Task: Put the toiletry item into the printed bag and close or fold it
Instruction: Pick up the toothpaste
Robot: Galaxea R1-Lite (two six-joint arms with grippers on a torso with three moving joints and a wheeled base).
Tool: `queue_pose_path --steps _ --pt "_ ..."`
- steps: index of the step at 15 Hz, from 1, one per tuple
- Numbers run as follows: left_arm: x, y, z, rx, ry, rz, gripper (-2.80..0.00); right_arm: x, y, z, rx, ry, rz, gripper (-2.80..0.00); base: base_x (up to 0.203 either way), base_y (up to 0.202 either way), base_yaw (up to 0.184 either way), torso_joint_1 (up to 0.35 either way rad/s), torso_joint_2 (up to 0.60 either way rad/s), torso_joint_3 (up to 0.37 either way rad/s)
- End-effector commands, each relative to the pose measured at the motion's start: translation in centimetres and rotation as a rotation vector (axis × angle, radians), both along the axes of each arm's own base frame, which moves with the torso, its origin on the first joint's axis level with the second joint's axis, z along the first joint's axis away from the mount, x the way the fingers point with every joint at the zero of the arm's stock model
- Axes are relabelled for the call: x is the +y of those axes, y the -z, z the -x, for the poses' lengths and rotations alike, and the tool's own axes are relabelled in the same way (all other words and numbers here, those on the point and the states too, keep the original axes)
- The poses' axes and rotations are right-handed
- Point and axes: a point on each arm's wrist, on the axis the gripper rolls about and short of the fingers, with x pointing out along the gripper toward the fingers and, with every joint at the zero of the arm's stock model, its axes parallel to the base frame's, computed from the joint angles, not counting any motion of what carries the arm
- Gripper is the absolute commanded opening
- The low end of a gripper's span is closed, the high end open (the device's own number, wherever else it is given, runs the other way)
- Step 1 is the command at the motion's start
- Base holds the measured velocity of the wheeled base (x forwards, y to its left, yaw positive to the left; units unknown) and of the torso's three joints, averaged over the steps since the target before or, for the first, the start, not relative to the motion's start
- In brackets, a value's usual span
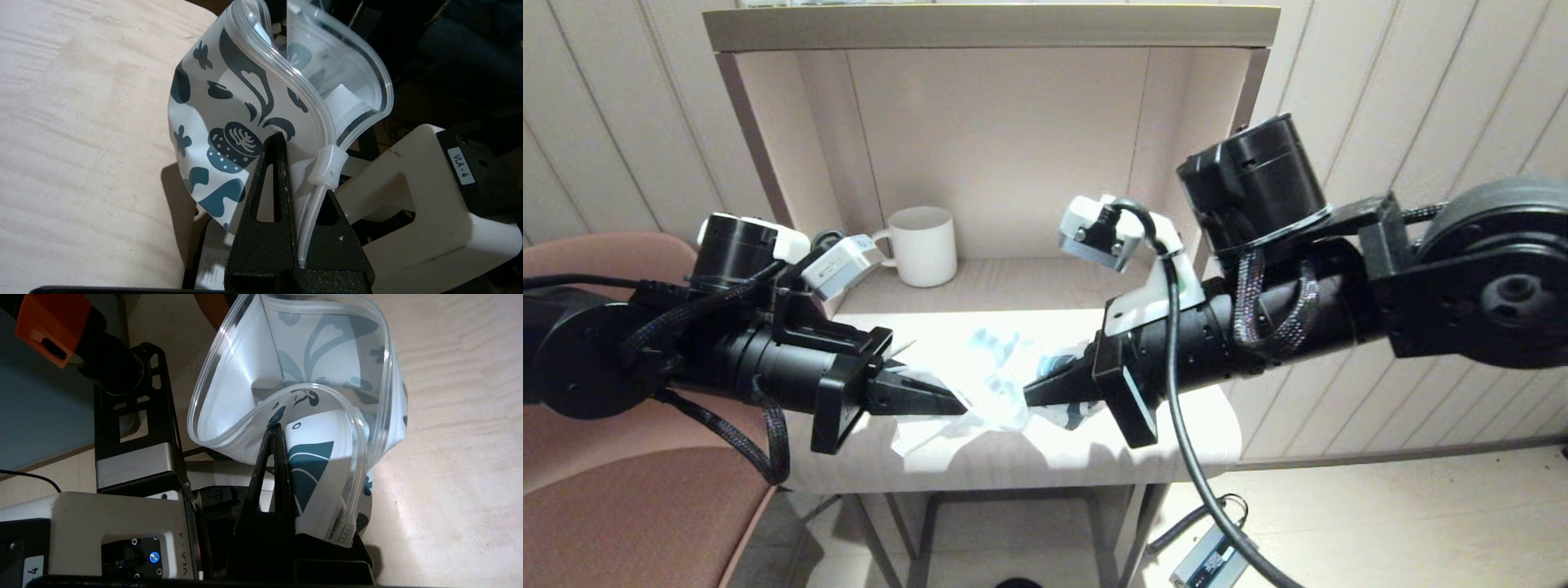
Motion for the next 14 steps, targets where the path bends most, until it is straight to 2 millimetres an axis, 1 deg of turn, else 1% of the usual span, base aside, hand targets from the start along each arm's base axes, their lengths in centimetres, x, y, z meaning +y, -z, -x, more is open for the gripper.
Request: queue_pose_path --steps 1,5,8,11,14 --pt "-0.1 0.1 0.0 0.003 0.010 0.003 -2.80 1.5 1.4 -0.3 0.029 -0.028 0.027 -2.80 0.000 0.000 0.000 0.000 0.00 0.000" --pt "-0.2 0.2 0.2 0.006 0.016 0.001 -2.80 1.5 1.5 -0.5 0.029 -0.022 0.031 -2.80 0.000 0.000 0.000 0.000 0.00 0.000" --pt "-0.2 0.2 0.1 0.005 0.016 0.001 -2.80 0.9 0.7 -0.3 0.011 -0.011 0.016 -2.80 0.000 0.000 0.000 0.000 0.00 0.000" --pt "-0.2 0.3 0.1 0.009 0.015 0.000 -2.80 -0.9 -0.6 0.4 -0.015 0.016 -0.009 -2.80 0.000 0.000 0.000 0.000 0.00 0.000" --pt "-0.2 0.3 0.1 0.011 0.014 -0.001 -2.80 -3.0 -1.3 1.2 -0.029 0.049 -0.019 -2.80 0.000 0.000 0.000 0.000 0.00 0.000"
